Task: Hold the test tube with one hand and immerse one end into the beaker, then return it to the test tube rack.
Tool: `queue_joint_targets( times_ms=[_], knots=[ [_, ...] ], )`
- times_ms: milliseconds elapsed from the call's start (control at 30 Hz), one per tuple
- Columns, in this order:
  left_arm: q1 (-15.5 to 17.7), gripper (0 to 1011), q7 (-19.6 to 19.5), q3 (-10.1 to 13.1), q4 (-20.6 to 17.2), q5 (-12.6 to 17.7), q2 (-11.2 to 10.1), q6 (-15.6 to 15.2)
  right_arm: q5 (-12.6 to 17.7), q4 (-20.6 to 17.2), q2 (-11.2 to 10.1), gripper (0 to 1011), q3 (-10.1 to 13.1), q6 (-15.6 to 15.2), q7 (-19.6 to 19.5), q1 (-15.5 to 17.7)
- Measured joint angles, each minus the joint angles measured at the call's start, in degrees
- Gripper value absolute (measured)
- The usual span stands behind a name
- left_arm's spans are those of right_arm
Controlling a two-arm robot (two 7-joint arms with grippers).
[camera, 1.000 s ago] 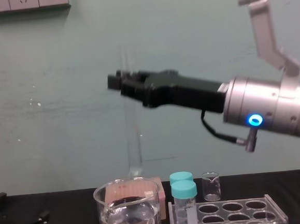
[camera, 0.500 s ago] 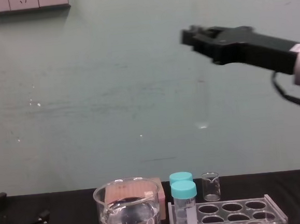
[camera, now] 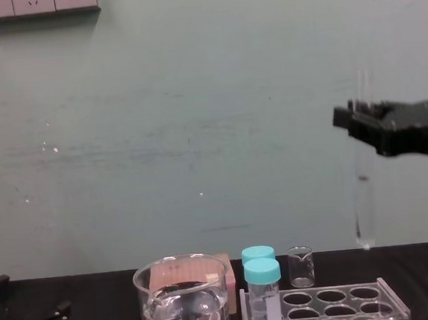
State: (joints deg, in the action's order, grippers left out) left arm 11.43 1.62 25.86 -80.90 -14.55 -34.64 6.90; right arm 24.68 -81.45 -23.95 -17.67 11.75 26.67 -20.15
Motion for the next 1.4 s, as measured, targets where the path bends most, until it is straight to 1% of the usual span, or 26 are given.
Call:
queue_joint_targets(
  times_ms=[200, 433, 867, 1067, 1400],
  knots=[
    [0.0, 1000, 0.0, 0.0, 0.0, 0.0, 0.0, 0.0, -0.1, 0.9, 0.9, 242, 0.7, -0.6, -0.3, 1.7],
    [0.0, 1000, 0.0, 0.0, 0.0, 0.0, 0.0, 0.0, -0.5, 2.2, 1.7, 242, 1.1, -0.9, -0.3, 1.9],
    [0.0, 1000, 0.0, 0.0, 0.0, 0.0, 0.0, 0.0, -1.0, 4.9, 3.2, 242, 0.8, -1.0, 1.1, 0.6],
    [0.0, 1000, 0.0, 0.0, 0.0, 0.0, 0.0, 0.0, -1.7, 6.4, 3.5, 242, 0.5, -0.3, 1.6, 0.2],
    [0.0, 1000, 0.0, 0.0, 0.0, 0.0, 0.0, 0.0, -1.8, 8.0, 4.1, 242, 0.6, 0.7, 2.2, -0.1]
  ],
)
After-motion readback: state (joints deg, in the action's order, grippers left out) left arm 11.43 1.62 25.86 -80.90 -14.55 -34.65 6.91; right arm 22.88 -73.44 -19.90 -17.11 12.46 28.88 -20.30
